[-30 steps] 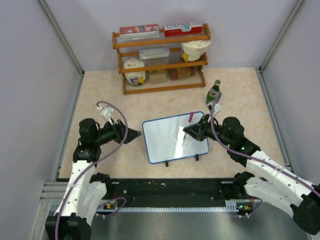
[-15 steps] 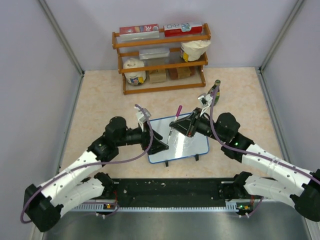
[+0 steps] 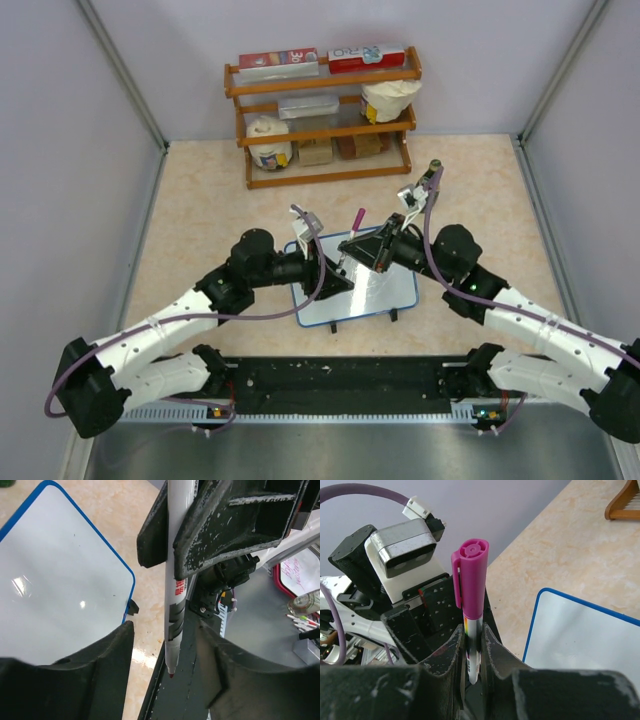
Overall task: Write a sentence on the whiteboard
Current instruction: Pass from the right arm to the left
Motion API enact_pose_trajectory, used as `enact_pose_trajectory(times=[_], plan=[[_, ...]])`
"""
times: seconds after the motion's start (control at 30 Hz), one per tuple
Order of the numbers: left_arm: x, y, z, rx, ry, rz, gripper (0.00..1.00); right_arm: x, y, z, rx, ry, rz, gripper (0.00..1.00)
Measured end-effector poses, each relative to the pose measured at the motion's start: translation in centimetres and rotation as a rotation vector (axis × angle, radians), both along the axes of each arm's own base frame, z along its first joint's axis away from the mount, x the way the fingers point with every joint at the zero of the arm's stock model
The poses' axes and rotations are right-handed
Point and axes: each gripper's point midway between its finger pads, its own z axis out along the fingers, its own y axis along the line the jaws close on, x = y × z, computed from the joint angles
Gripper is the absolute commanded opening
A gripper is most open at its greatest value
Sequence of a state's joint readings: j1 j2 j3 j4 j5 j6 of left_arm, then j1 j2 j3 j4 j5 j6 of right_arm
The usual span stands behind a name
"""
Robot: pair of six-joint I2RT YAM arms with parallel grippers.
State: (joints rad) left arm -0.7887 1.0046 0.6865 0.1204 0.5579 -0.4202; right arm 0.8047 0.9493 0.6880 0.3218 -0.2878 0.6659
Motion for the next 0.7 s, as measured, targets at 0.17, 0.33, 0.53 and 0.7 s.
enact_pose_trajectory(times=[0.17,0.33,0.53,0.7], plan=[[0.3,-0.1,0.4,-0.009,-0.023,0.016,0.00,0.2,-0.2,0.1,0.002,0.000,-0.021,0.00],[0.2,0.3,0.8,-0.006,-0.050,0.024,0.00,0.0,-0.4,0.3,0.006,-0.003,-0.023,0.47],[0.3,1.2,2.2,-0.002,-0.094,0.054,0.00,-0.4,-1.0,-0.5,-0.051,-0.012,-0.027,0.99],[-0.2,1.4,3.6,-0.005,-0.131,0.032,0.00,-1.0,-1.7,0.3,-0.068,-0.046,0.007,0.99]])
